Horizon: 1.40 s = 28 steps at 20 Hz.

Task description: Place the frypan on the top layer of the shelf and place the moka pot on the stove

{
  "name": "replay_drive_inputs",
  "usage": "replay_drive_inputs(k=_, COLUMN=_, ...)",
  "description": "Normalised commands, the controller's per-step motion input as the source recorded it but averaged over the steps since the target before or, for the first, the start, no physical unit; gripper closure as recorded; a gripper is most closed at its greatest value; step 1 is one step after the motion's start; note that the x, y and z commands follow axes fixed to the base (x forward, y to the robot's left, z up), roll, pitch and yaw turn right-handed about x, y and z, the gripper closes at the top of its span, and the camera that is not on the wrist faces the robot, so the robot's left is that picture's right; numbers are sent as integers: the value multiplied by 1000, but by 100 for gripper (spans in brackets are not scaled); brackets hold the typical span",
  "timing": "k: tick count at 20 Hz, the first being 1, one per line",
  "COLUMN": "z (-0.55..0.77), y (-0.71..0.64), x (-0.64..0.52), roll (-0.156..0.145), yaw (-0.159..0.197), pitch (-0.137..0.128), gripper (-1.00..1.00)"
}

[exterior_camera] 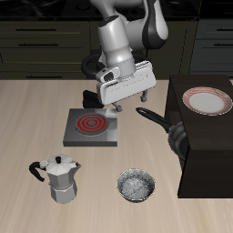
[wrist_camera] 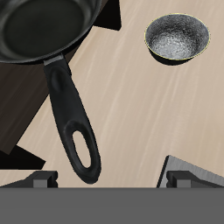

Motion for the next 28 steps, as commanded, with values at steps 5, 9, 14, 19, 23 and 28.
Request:
replay_drive_inputs(k=5, z=75, y=-363, x=100, roll=-8, yaw=-352, pitch=144, gripper=-100)
replay_drive_inputs(k=9, z=36, y=-374, x=123, roll=-56, yaw=-252, pitch=69, gripper=-100)
replay_drive_inputs(k=14, z=-12, y=-393, x=97, roll=15, yaw=-271, pitch=177, gripper=-100)
replay_drive_inputs(k=19, z=129, y=-282, x=-27, roll=-16, yaw=-61, pitch=1, gripper=-100)
replay_drive_inputs(k=23, z=68, y=-62, x=-50, roll=21, yaw=61, pitch=0, gripper=-100)
replay_drive_inputs(k=28, z=166, y=-180, x=90, roll=-27, yaw=138, pitch=-36, gripper=-100)
